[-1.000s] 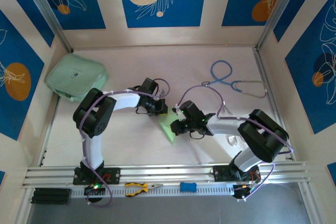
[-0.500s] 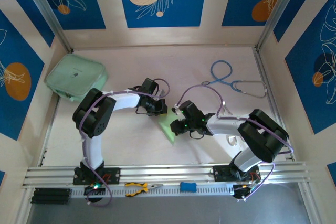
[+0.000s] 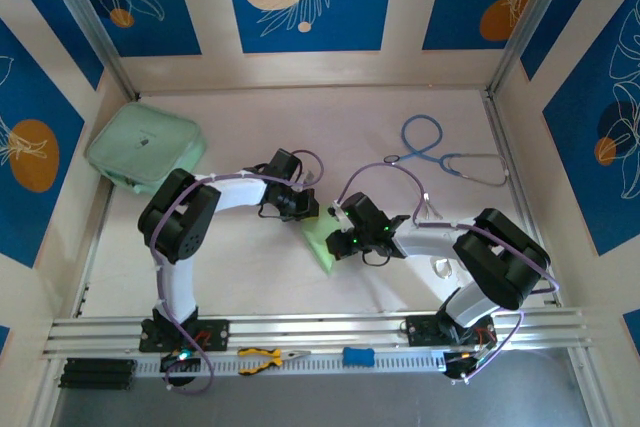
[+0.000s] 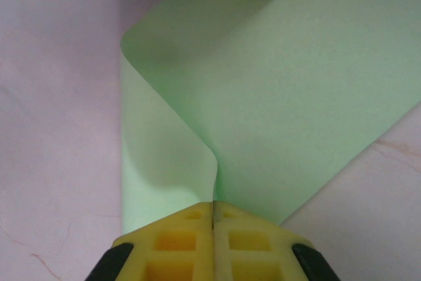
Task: Fold a paper plane with a square sheet of paper (pick it up from the middle)
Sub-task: Third fold the triangle at the center of the table.
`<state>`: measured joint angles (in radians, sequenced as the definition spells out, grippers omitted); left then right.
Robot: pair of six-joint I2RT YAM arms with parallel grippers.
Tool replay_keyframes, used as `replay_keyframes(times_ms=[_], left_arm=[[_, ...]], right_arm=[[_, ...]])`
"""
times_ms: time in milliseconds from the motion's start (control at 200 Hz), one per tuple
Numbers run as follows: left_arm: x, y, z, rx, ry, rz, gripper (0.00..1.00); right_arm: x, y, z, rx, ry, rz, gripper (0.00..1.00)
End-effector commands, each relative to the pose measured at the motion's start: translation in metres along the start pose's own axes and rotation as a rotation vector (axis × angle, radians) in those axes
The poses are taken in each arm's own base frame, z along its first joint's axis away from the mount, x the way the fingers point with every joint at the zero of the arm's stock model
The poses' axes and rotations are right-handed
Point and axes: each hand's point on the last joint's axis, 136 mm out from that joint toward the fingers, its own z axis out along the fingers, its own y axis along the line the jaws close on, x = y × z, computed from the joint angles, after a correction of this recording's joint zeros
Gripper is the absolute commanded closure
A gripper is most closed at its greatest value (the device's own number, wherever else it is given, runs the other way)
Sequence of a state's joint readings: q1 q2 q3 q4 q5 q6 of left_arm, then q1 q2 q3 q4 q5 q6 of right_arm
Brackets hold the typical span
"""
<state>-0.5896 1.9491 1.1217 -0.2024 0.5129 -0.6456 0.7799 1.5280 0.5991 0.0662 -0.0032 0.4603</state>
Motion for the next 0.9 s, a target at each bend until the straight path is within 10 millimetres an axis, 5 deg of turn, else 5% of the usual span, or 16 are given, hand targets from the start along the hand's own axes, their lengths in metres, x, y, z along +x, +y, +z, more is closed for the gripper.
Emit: replay_keyframes(times_ms=[0,895], left_arm=[[0.0132,0.0082,-0.0017,-0.043,0.026,-0.014,0.92],[0.0138,0.0070,-0.0022,-0.038,0.027,-0.011,0.93]], right_arm=[[-0.0081,0.0080,-0.0001,-0.015,-0.012,-0.018,0.97],[-0.0040,0.0038,0.0016,0.009,0.014,-0.003,0.98]])
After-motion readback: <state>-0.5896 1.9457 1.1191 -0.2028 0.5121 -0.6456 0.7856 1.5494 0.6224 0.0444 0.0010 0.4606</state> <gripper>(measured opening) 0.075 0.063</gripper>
